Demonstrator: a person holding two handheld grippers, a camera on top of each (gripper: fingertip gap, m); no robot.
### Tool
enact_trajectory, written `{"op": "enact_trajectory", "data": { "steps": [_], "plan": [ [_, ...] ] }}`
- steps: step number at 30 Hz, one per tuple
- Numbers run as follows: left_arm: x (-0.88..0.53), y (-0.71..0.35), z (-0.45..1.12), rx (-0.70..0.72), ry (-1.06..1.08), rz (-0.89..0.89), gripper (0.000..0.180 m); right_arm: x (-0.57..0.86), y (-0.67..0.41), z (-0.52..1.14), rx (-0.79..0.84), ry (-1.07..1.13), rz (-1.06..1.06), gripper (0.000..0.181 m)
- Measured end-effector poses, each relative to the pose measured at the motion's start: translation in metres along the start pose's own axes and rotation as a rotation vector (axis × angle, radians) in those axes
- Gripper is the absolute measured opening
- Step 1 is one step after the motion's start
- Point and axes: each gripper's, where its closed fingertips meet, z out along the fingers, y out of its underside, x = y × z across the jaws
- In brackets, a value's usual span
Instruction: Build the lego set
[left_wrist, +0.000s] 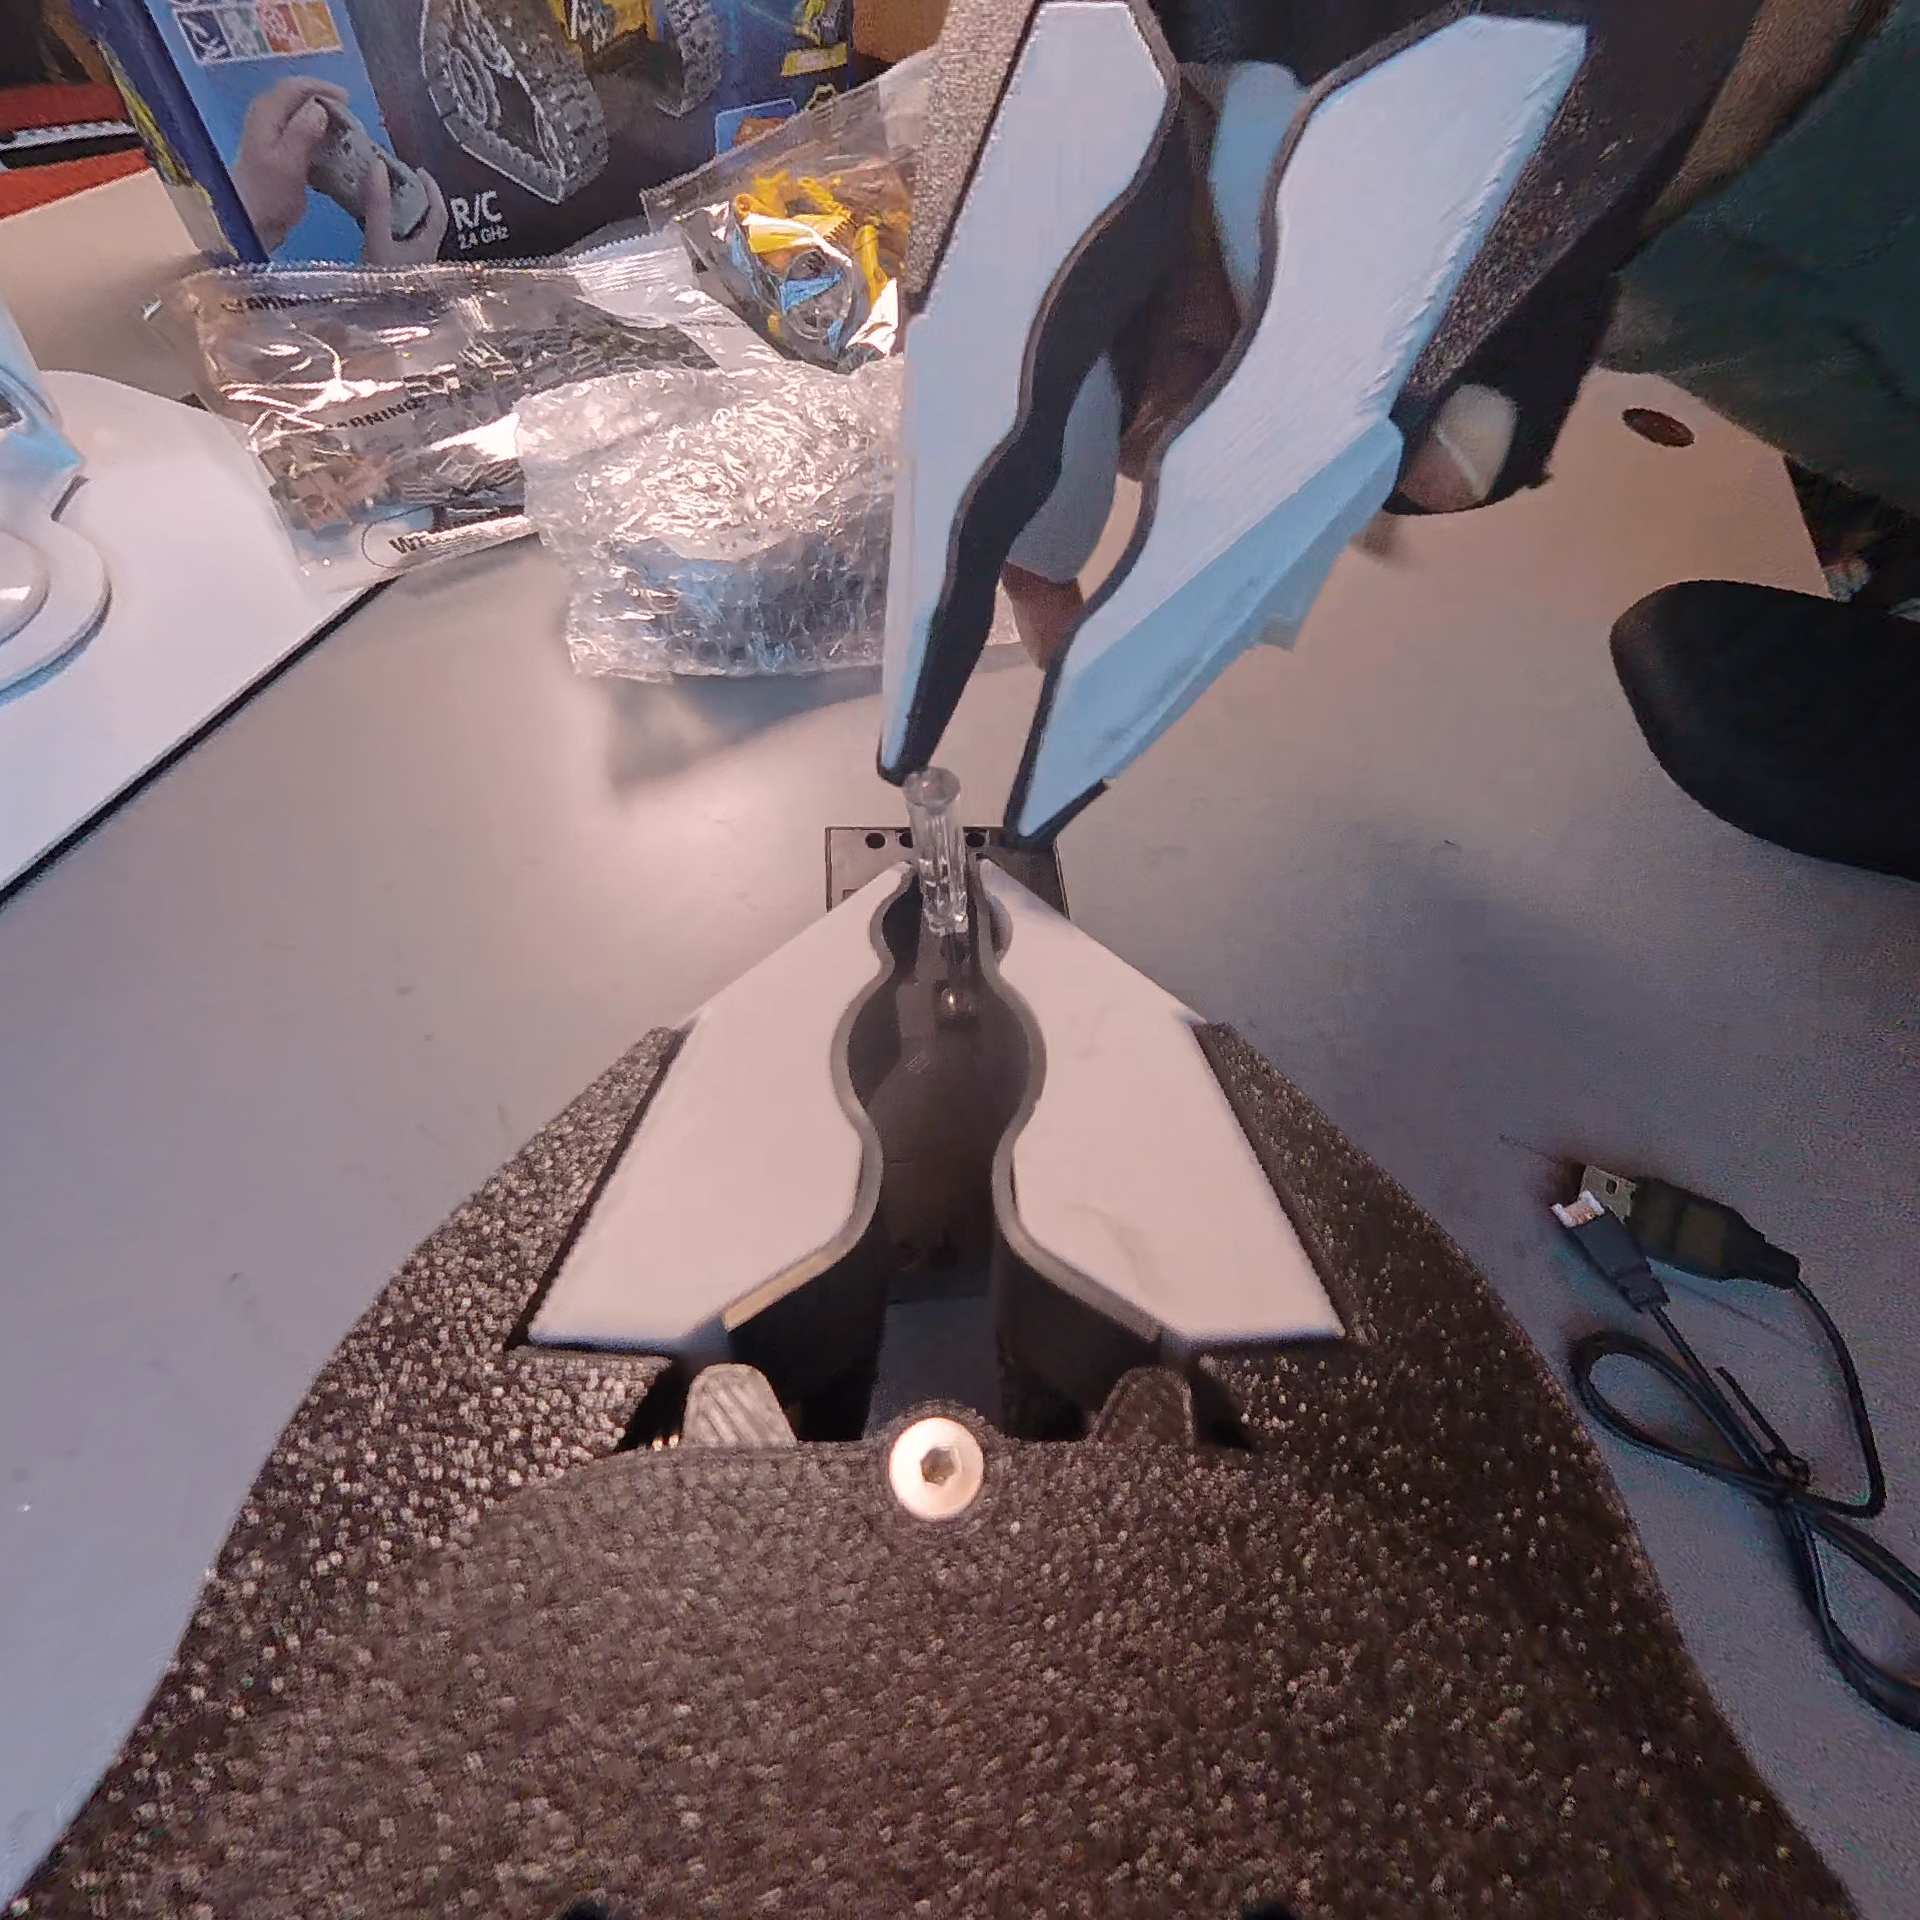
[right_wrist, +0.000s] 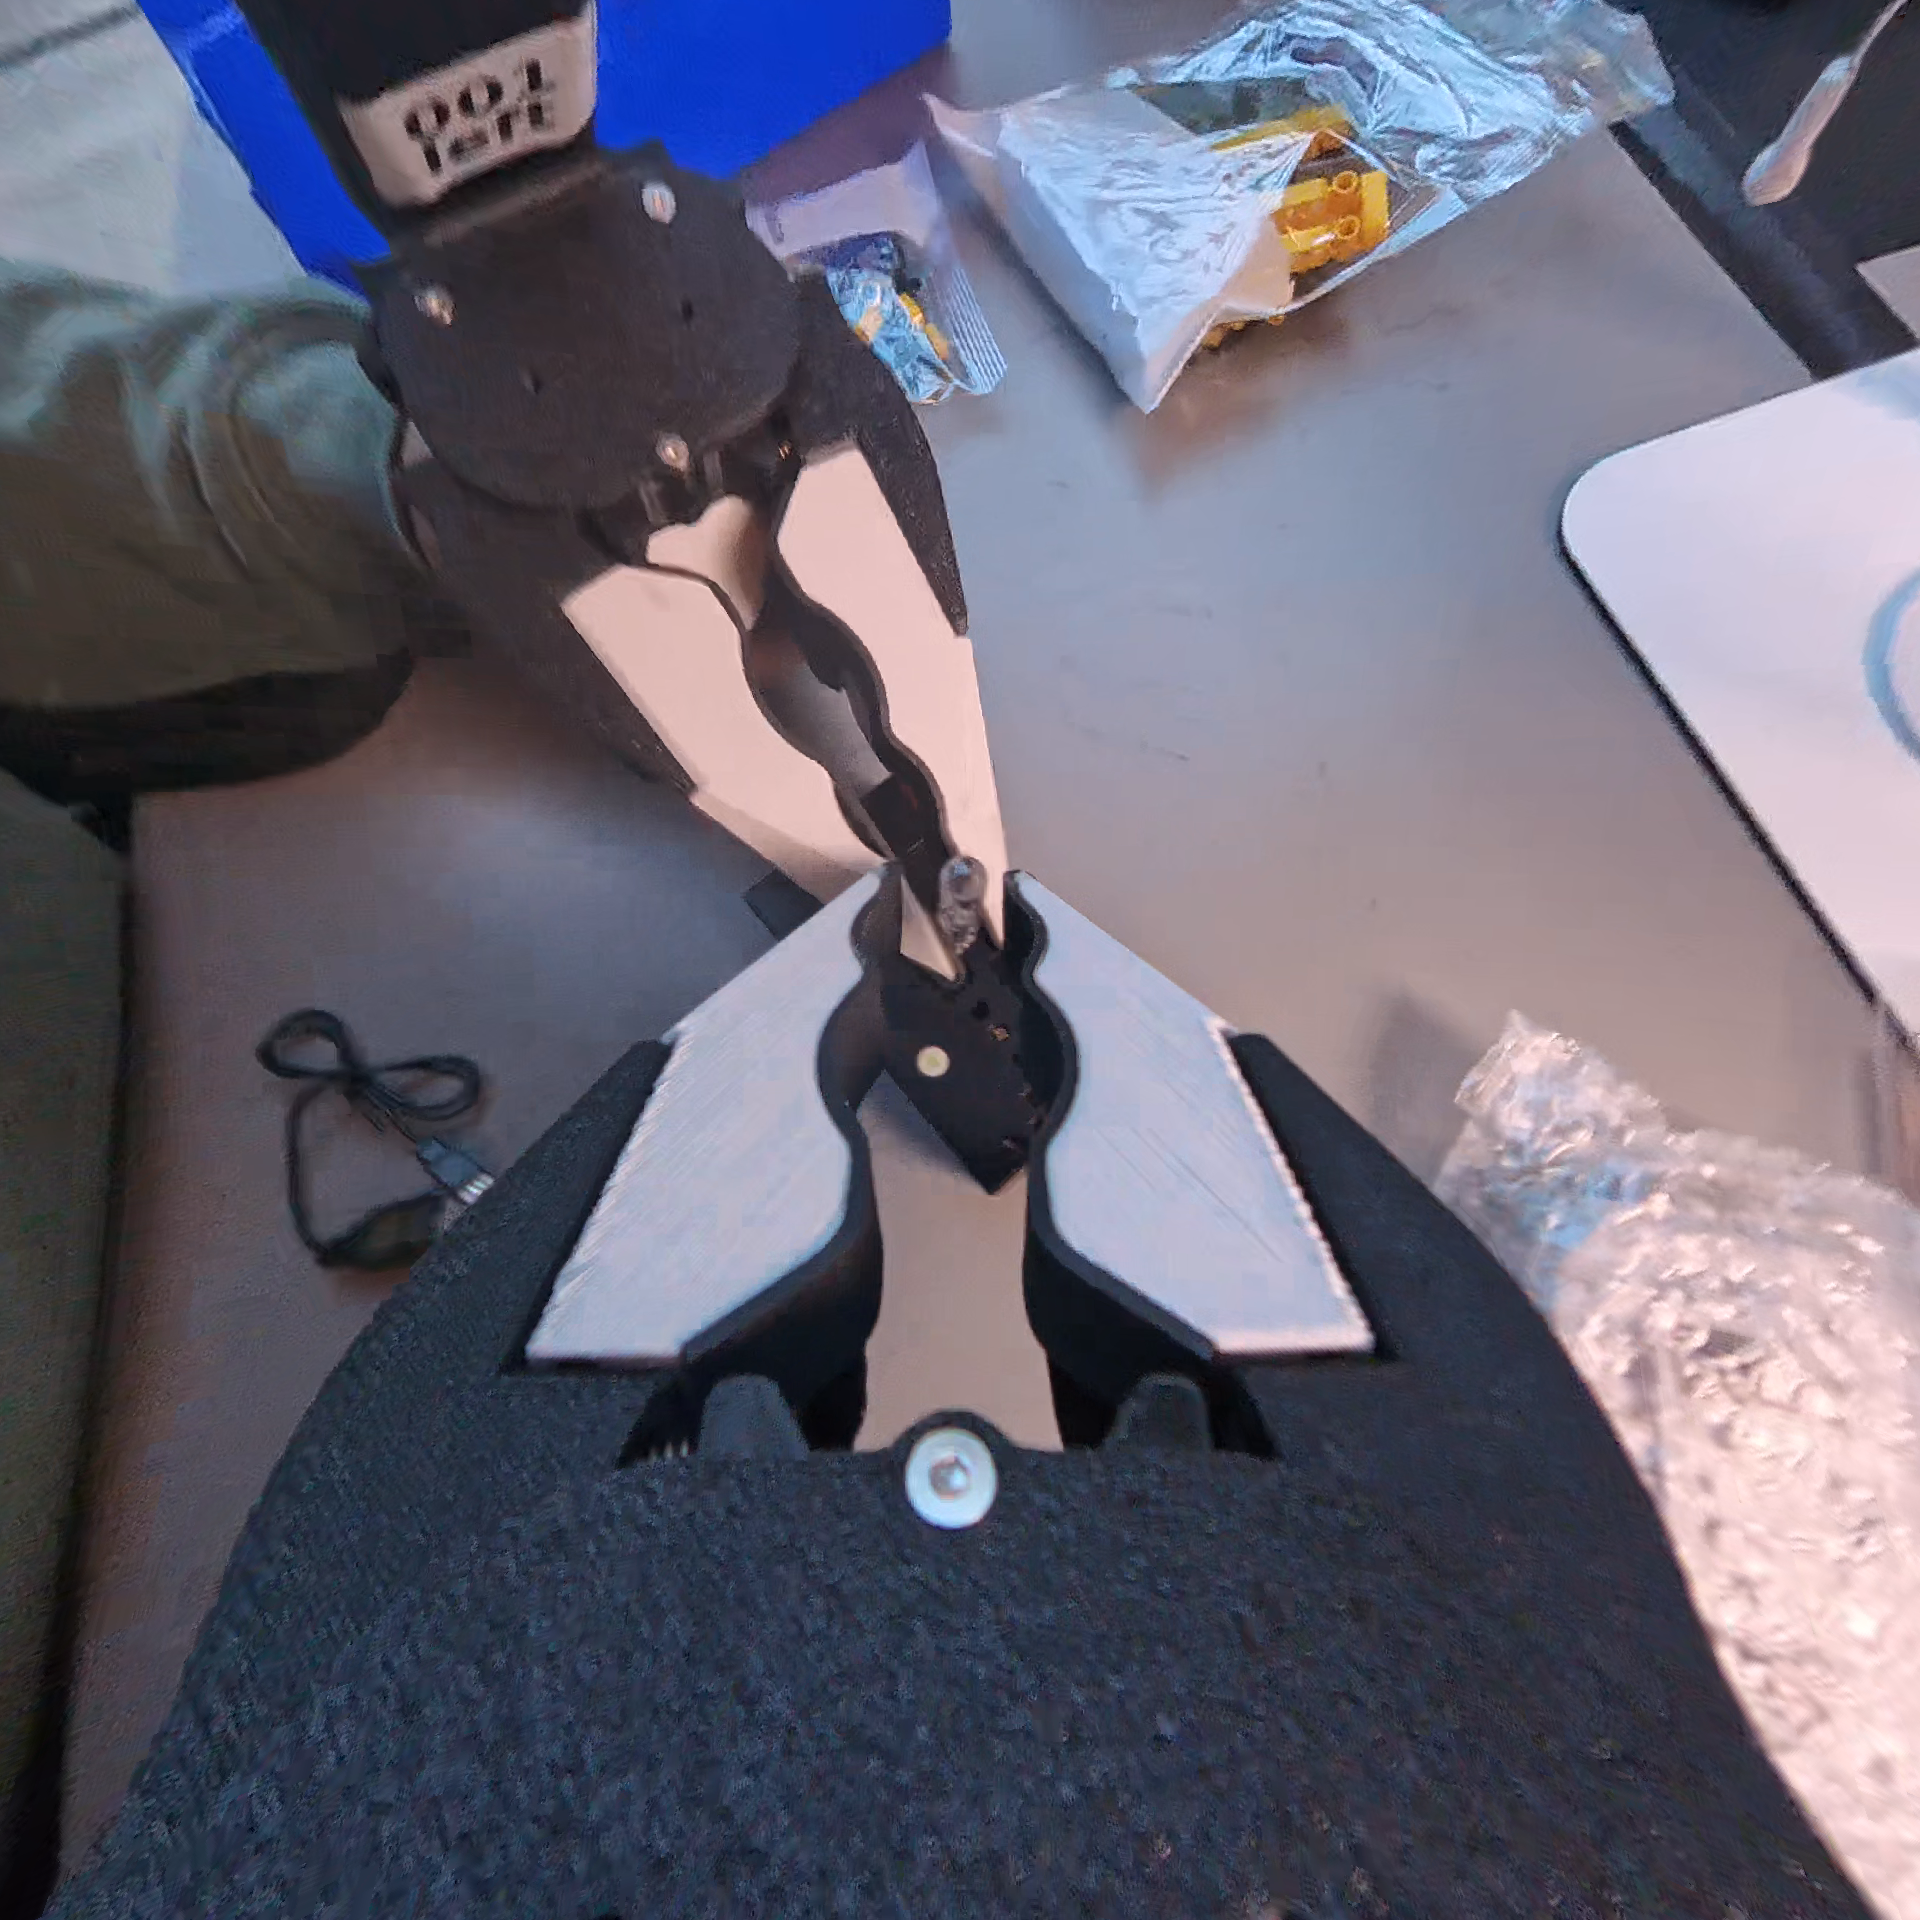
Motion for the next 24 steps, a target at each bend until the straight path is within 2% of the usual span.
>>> {"op": "enact_trajectory", "data": {
  "steps": [4,9,16,20,22,24],
  "plan": [
    [0.0,0.0,0.001,-0.013,-0.031,0.004,0.008,0.002,0.006,0.001,-0.062,0.105,0.04,0.016],
    [-0.001,0.001,-0.001,-0.016,-0.037,0.009,0.008,0.002,0.003,0.005,-0.135,0.07,-0.014,0.007],
    [0.01,0.004,-0.005,-0.007,0.076,0.079,0.014,-0.015,0.007,0.004,-0.325,-0.28,-0.591,0.007],
    [0.012,0.002,-0.005,0.007,0.085,0.112,0.009,-0.017,0.008,0.004,-0.396,-0.383,-0.69,0.007],
    [0.01,0.001,-0.004,0.007,0.065,0.111,0.008,-0.013,0.008,0.002,-0.442,-0.36,-0.716,0.007],
    [0.005,0.001,-0.003,0.007,0.043,0.095,0.008,-0.007,0.006,0.003,-0.456,-0.274,-0.632,0.007]
  ]
}}
